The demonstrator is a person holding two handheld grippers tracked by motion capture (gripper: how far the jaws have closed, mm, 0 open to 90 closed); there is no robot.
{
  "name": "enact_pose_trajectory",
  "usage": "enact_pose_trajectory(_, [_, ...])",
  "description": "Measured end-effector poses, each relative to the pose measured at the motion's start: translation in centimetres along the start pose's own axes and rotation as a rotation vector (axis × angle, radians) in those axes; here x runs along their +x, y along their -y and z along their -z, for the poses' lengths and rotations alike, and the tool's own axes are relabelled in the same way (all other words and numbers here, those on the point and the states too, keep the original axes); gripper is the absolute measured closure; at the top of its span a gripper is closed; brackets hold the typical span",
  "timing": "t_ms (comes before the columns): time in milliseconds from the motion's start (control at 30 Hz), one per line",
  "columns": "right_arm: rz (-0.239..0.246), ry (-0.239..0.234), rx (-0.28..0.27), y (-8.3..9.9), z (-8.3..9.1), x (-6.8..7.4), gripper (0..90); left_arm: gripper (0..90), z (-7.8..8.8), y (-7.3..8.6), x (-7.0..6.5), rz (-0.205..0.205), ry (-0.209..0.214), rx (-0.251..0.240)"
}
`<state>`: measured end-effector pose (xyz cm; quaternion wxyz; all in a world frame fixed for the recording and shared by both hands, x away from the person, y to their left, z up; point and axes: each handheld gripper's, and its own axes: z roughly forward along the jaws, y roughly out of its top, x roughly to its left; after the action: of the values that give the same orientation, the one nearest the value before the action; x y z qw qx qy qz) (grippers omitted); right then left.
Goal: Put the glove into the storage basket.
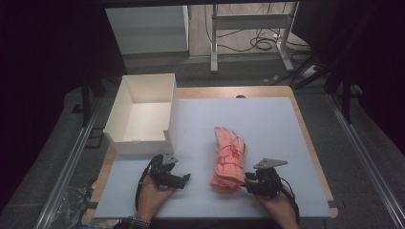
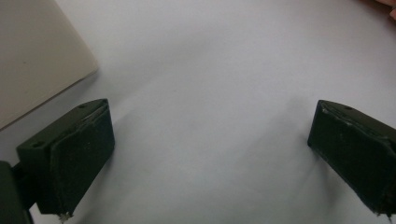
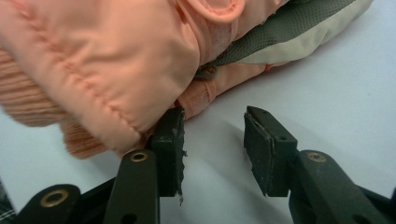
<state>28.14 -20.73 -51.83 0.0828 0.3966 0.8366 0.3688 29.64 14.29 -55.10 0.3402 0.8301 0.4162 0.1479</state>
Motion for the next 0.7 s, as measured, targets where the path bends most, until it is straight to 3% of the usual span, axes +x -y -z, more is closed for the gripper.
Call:
enact_pose_trajectory(400, [0.018, -0.027, -0.023, -0.2, -1.3, 0.4, 55.5, 0.4, 0.0, 0.0, 0.0, 0.0, -0.001, 0.0])
enact_pose_trajectory(700, [0.045, -0.05, -0.048, -1.4, -3.3, 1.6, 54.5, 0.4, 0.0, 0.0, 0.0, -0.001, -0.001, 0.001])
